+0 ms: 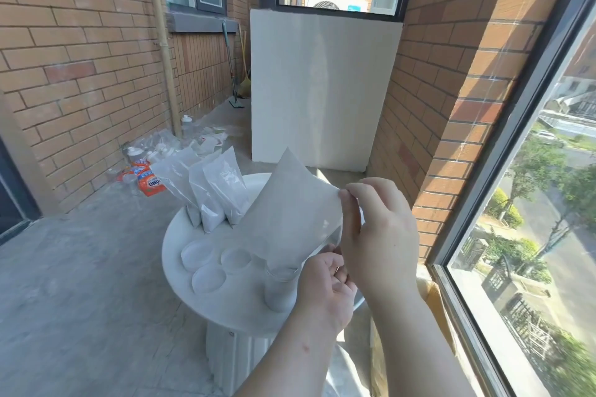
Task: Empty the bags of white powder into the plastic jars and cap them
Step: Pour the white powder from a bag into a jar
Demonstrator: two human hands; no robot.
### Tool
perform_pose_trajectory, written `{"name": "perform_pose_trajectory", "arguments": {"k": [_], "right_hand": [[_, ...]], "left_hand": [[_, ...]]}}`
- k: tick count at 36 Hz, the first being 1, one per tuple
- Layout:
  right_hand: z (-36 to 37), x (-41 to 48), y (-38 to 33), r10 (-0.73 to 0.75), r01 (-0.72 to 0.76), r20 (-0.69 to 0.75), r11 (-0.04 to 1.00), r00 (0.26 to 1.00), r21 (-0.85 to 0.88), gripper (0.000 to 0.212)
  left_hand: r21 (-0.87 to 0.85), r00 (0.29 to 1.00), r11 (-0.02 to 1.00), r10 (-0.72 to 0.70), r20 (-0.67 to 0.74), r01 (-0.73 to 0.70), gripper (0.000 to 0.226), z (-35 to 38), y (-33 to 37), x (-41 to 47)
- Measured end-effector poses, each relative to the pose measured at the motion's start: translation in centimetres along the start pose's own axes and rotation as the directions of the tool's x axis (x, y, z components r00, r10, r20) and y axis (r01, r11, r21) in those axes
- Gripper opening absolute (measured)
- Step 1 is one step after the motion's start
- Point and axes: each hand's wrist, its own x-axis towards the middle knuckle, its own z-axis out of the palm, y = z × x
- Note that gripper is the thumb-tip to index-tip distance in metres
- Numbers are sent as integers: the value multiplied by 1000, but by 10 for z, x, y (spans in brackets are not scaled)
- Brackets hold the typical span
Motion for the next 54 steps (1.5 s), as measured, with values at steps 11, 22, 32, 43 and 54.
{"name": "perform_pose_trajectory", "arguments": {"k": [11,22,32,43,54], "right_hand": [[-2,1,2,17,-17,3,1000,1000,6,22],[-2,1,0,17,-17,3,1000,1000,10,21],[-2,0,-2,19,-19,8,1000,1000,19,19],[-2,1,0,25,-25,1,1000,1000,8,20],[-1,-1,2,32,-32,-6,999,999,16,19]], "left_hand": [[1,1000,1000,1,17,-1,29,-2,0,1],[-4,1000,1000,2,6,-2,28,-2,-1,2],[-1,1000,1000,-1,-7,1,33,2,1,-2],[27,999,1000,15,-45,-14,37,6,0,-8],[0,998,999,33,-52,-33,38,8,0,-12]]}}
